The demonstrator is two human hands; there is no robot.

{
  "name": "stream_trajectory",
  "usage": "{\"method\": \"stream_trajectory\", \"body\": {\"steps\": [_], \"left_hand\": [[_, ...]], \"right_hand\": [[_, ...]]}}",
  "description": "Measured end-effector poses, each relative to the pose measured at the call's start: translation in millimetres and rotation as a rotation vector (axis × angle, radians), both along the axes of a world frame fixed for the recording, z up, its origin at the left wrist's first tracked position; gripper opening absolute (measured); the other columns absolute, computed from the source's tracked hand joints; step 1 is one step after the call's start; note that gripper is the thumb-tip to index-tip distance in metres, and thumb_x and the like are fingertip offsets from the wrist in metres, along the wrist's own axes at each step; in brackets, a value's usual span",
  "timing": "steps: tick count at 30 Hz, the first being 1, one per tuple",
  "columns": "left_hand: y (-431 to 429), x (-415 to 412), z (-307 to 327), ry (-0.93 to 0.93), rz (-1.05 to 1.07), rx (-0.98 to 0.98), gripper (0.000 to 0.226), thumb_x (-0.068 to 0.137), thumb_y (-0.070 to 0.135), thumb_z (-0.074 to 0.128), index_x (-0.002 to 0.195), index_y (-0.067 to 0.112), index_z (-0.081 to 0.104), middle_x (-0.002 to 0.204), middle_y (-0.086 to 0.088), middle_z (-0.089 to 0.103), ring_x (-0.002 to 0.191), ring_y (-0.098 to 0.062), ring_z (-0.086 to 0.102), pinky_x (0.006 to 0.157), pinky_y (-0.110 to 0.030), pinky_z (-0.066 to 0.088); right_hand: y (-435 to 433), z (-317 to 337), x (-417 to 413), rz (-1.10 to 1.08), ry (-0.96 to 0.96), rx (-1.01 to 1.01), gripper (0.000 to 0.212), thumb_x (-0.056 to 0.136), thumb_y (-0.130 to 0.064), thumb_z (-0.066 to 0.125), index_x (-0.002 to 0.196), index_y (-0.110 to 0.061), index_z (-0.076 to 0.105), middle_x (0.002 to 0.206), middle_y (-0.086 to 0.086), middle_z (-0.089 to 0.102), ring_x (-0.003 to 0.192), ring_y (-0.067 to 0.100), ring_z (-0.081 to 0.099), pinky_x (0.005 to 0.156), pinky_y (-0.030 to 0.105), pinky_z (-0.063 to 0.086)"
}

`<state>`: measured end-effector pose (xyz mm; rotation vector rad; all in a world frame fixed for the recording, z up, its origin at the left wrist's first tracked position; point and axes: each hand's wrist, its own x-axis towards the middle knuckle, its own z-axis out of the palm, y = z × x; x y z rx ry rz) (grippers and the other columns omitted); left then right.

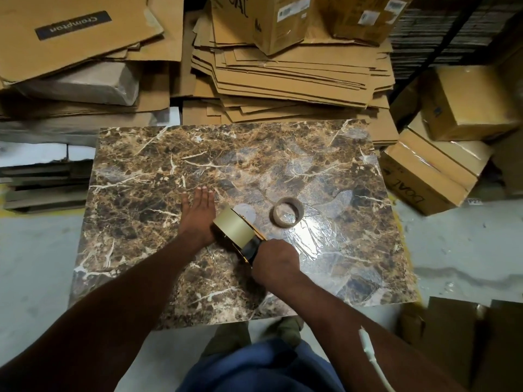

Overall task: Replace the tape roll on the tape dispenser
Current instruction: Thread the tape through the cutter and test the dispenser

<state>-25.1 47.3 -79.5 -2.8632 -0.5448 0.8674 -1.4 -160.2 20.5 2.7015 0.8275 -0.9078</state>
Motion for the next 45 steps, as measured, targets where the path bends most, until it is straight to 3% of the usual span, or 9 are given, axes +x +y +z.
{"method": "stream_trajectory", "body": {"steps": [3,9,20,24,28,32,35,42,45], "left_hand": [[-1.7,2.2,3.2,-0.018,0.018,-0.008,0.1,0.102,0.065,0.037,0.166,-0.001,-0.003,0.177,-0.02,-0.003,0.165,-0.035,-0.002,0.128,-0.065,0.003],[-4.8,0.1,8.7,-0.045,0.086,-0.084,0.146,0.072,0.104,0.036,0.167,0.001,-0.004,0.177,-0.019,-0.007,0.165,-0.032,-0.005,0.13,-0.062,0.003],[-12.6,-3.2,21.6,-0.054,0.104,-0.123,0.135,0.079,0.098,0.041,0.168,0.006,-0.001,0.177,-0.018,-0.001,0.165,-0.035,-0.001,0.129,-0.065,0.001],[-27.3,-12.0,24.1,-0.318,0.123,-0.243,0.087,0.104,0.056,0.05,0.169,0.01,0.012,0.169,-0.016,0.035,0.16,-0.034,0.026,0.132,-0.054,0.009],[-41.7,-20.6,37.4,-0.621,0.414,-0.782,0.048,0.109,0.014,0.053,0.156,0.016,0.051,0.147,-0.013,0.063,0.132,-0.035,0.062,0.111,-0.035,0.045],[-44.4,-4.6,59.4,-0.713,0.802,-1.152,0.049,0.1,-0.011,0.056,0.146,0.005,0.06,0.146,-0.018,0.064,0.132,-0.047,0.058,0.114,-0.058,0.042],[-37.6,11.2,74.4,-0.659,0.909,-1.33,0.068,0.091,-0.027,0.051,0.154,-0.002,0.046,0.153,-0.029,0.053,0.14,-0.048,0.052,0.116,-0.052,0.042],[-16.3,31.6,101.0,-0.73,0.752,-1.227,0.066,0.096,0.004,0.074,0.157,0.013,0.05,0.128,-0.024,0.071,0.108,-0.035,0.07,0.087,-0.055,0.056],[-6.2,39.4,107.4,-0.758,0.706,-1.107,0.057,0.1,0.018,0.073,0.154,0.014,0.054,0.134,-0.014,0.07,0.121,-0.029,0.067,0.102,-0.046,0.057]], "right_hand": [[-11.0,7.0,-4.5,0.026,0.013,-0.05,0.03,0.096,-0.025,0.053,0.117,-0.011,0.07,0.119,0.008,0.07,0.111,0.027,0.067,0.084,0.036,0.059],[-57.2,7.5,-0.4,0.075,0.053,-0.181,0.032,0.087,-0.029,0.059,0.113,-0.015,0.071,0.115,0.006,0.07,0.107,0.026,0.068,0.073,0.029,0.047],[-59.5,3.5,-9.6,0.106,0.0,-0.169,0.032,0.085,-0.028,0.057,0.111,-0.015,0.07,0.111,0.006,0.071,0.102,0.027,0.07,0.068,0.035,0.05],[-54.4,8.4,-1.1,0.068,-0.09,-0.017,0.024,0.088,-0.028,0.058,0.104,-0.016,0.072,0.105,0.004,0.071,0.098,0.025,0.071,0.068,0.031,0.047],[-46.4,19.1,16.9,0.014,-0.134,0.122,0.017,0.087,-0.03,0.063,0.095,-0.017,0.071,0.097,0.004,0.071,0.091,0.025,0.071,0.067,0.031,0.049],[-41.9,25.3,36.5,-0.016,-0.127,0.258,0.019,0.087,-0.031,0.059,0.089,-0.016,0.069,0.089,0.007,0.07,0.083,0.03,0.07,0.061,0.031,0.045],[-39.6,29.9,53.0,-0.023,-0.118,0.362,0.022,0.083,-0.038,0.059,0.089,-0.019,0.07,0.087,0.005,0.069,0.078,0.03,0.069,0.059,0.029,0.044],[-25.0,42.2,75.0,-0.025,-0.065,0.512,0.021,0.079,-0.04,0.067,0.096,-0.029,0.072,0.07,-0.006,0.061,0.065,0.022,0.061,0.05,0.027,0.042],[-17.7,38.6,75.4,-0.095,-0.125,0.562,0.034,0.084,-0.029,0.066,0.111,-0.012,0.054,0.089,0.006,0.064,0.078,0.029,0.066,0.054,0.034,0.045]]}}
